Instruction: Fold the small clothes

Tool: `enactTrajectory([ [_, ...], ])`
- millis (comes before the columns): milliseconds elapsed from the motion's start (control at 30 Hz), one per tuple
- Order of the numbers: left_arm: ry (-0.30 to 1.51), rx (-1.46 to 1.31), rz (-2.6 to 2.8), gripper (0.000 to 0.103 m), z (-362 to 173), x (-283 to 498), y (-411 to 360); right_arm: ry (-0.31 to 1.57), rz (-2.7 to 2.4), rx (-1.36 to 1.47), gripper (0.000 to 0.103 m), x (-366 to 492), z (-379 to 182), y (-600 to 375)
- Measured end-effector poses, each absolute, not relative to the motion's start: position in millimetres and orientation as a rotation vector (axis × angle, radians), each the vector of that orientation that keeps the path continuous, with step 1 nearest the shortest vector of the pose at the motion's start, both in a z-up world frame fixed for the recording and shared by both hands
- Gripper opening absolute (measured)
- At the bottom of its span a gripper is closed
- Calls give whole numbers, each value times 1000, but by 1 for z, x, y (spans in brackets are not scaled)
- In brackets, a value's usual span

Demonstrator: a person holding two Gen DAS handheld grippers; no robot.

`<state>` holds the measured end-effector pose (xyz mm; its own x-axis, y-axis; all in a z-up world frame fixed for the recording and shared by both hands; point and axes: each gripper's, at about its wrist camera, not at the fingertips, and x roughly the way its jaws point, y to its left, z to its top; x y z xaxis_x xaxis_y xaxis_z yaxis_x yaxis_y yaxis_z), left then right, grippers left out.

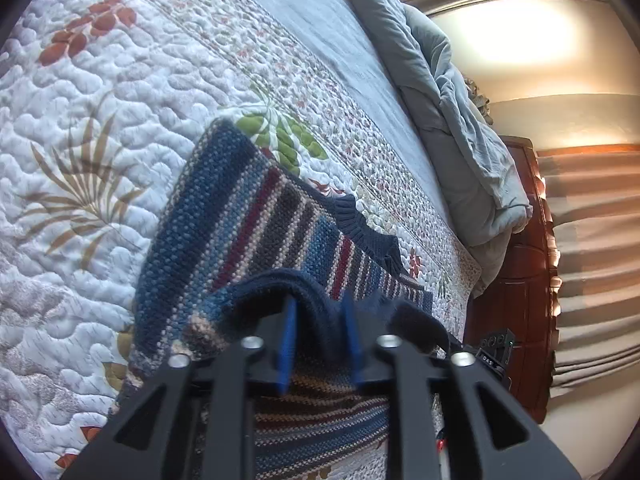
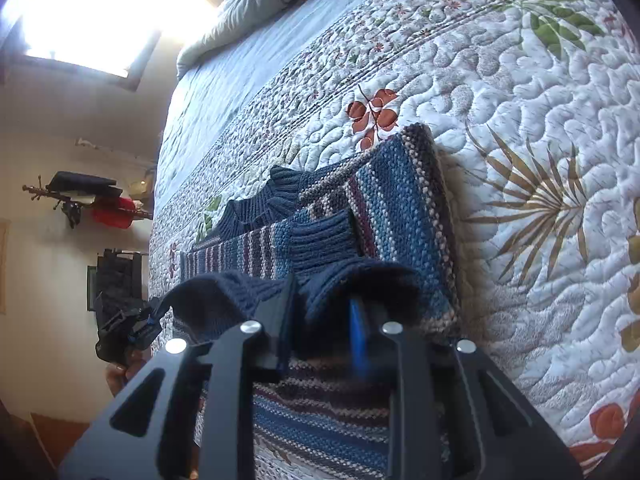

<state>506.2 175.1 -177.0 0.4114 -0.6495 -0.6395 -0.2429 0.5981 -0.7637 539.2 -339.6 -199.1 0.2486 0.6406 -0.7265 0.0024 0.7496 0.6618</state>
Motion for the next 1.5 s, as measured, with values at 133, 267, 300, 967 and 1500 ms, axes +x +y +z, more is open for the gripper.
enactTrajectory([
  [133, 1102, -861, -339, 47, -155, 500, 180, 1198, 512, 575, 56, 536, -180, -348],
  [267, 1045, -724, -380, 59, -130, 500, 181, 1150, 540, 491, 56, 539, -165, -355],
  [300, 1036, -679, -384, 64, -126, 502, 180, 1156, 542, 482, 56, 542, -167, -355],
  [967, 1304, -401, -427, 50, -192, 562, 142, 1304, 590, 292, 53, 596, -224, -314],
  [1500, 1115, -314, -419, 8, -159, 537, 137, 1213, 591, 161, 10, 570, -194, -312],
])
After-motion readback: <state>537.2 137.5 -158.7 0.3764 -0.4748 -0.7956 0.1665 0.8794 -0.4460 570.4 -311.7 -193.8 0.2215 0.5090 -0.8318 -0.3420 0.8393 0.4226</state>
